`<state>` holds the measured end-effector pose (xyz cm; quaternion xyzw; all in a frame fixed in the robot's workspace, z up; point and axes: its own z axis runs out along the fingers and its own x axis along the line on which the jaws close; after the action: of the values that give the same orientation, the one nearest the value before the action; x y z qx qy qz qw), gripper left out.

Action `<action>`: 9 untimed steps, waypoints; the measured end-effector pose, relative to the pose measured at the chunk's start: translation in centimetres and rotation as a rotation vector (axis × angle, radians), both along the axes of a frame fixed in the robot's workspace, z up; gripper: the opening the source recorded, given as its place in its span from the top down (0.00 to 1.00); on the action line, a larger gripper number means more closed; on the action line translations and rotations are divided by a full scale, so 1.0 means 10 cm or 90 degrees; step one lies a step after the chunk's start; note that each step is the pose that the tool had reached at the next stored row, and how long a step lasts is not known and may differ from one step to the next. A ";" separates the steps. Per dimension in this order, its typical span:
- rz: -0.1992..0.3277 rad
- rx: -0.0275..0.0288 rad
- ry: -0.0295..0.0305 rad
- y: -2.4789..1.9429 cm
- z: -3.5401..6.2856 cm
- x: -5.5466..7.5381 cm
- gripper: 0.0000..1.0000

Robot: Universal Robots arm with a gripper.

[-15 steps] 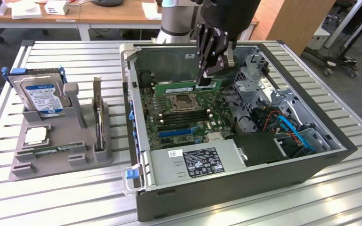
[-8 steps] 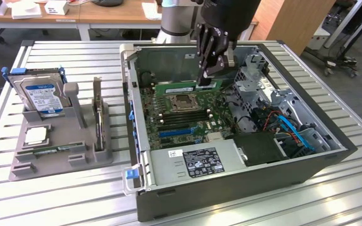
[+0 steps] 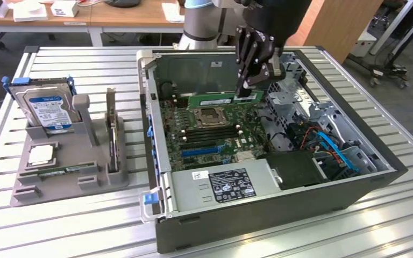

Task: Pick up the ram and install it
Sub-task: 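Pick up the ram and move it above insertion slot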

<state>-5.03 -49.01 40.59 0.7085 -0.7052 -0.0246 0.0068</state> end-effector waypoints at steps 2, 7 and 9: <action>0.000 0.0000 0.0000 0.000 0.000 0.05 0.89; 0.000 0.0001 0.0000 0.004 -0.002 0.11 0.89; 0.000 0.0002 -0.0004 0.019 -0.003 0.11 0.89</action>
<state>-3.88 -48.82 40.56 0.7085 -0.7052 -0.0245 0.0065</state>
